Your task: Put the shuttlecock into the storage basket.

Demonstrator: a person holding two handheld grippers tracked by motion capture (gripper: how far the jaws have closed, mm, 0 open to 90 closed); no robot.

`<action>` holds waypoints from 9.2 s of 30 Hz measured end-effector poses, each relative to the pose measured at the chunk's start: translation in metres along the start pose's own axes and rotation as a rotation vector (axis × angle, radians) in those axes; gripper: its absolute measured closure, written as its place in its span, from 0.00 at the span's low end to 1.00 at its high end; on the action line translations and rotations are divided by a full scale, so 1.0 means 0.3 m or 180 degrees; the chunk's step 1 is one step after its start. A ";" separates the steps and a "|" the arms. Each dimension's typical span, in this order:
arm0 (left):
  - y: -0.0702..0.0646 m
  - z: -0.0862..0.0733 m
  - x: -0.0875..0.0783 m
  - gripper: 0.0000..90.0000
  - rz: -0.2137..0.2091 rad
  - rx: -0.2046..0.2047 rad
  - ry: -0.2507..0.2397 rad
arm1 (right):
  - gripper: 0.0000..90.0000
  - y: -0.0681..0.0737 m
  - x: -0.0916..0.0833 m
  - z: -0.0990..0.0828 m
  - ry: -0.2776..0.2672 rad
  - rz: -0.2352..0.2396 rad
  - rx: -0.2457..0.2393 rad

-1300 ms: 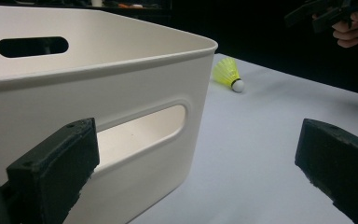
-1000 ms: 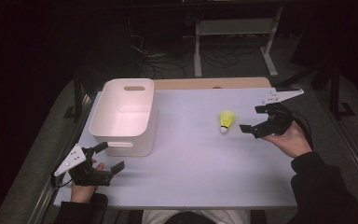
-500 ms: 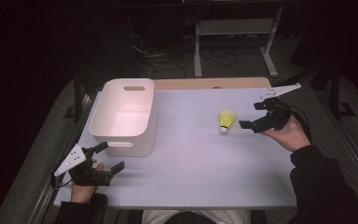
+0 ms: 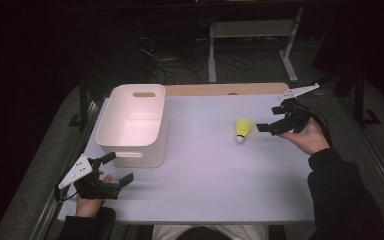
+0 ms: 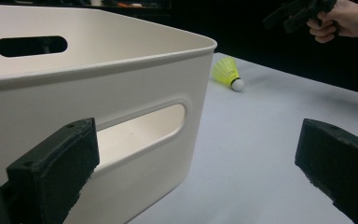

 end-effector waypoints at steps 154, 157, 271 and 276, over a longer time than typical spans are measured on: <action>-0.001 -0.001 -0.003 0.00 -0.0013 0.0012 0.0004 | 0.99 -0.074 0.443 0.004 0.0512 0.0425 0.0593; -0.001 -0.001 -0.003 0.00 -0.0013 0.0010 0.0003 | 0.99 -0.065 0.446 0.009 0.0511 0.0443 0.0554; -0.002 -0.001 -0.003 0.00 -0.0013 0.0008 0.0006 | 0.00 0.132 0.372 0.095 0.0789 0.0758 -0.0126; -0.002 -0.001 -0.004 0.00 -0.0015 0.0012 0.0005 | 0.00 0.137 0.392 0.086 0.0834 0.0772 -0.0131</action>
Point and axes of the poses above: each handheld gripper's, and its own axes: x roughly forward along the jaws, z roughly out of its top, y roughly to its left, the point moved 6 cm from there along x, roughly forward along the jaws, and after that the axes turned 8 degrees about y, right-handed, at the moved point
